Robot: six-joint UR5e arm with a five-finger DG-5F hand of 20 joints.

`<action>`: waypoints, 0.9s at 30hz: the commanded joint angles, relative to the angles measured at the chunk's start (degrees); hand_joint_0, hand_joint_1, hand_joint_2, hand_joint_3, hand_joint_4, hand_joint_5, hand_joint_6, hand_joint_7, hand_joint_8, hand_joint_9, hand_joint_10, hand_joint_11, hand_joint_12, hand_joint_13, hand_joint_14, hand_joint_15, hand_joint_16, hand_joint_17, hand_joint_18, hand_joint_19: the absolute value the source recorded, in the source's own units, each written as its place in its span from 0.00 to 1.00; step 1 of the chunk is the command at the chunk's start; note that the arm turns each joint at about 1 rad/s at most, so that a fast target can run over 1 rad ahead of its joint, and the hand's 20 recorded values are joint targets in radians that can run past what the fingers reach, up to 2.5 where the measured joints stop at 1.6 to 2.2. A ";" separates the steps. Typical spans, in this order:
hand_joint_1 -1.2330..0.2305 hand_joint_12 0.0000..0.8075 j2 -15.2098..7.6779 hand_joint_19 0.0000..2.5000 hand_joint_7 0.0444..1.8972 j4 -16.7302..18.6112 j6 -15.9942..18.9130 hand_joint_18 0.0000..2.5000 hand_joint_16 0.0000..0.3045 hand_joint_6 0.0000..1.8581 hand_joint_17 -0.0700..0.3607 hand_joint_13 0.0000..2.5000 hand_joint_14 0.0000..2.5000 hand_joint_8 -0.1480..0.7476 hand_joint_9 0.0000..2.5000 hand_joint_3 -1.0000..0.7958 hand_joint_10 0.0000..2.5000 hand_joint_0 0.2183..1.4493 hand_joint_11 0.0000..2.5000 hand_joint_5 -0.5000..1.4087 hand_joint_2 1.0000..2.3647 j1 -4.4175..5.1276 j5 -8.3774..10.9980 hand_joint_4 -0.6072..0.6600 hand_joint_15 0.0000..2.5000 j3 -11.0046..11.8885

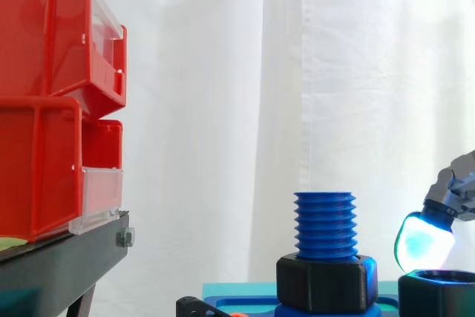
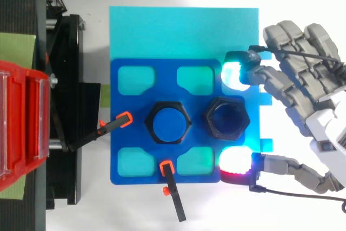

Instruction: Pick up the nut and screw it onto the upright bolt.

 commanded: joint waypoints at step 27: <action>0.30 0.51 -0.09 0.00 0.54 0.17 -1.04 0.08 0.19 0.27 0.46 0.09 0.00 0.52 0.08 0.28 0.00 0.23 0.00 0.15 0.00 -0.24 -1.12 0.73 0.00 -0.12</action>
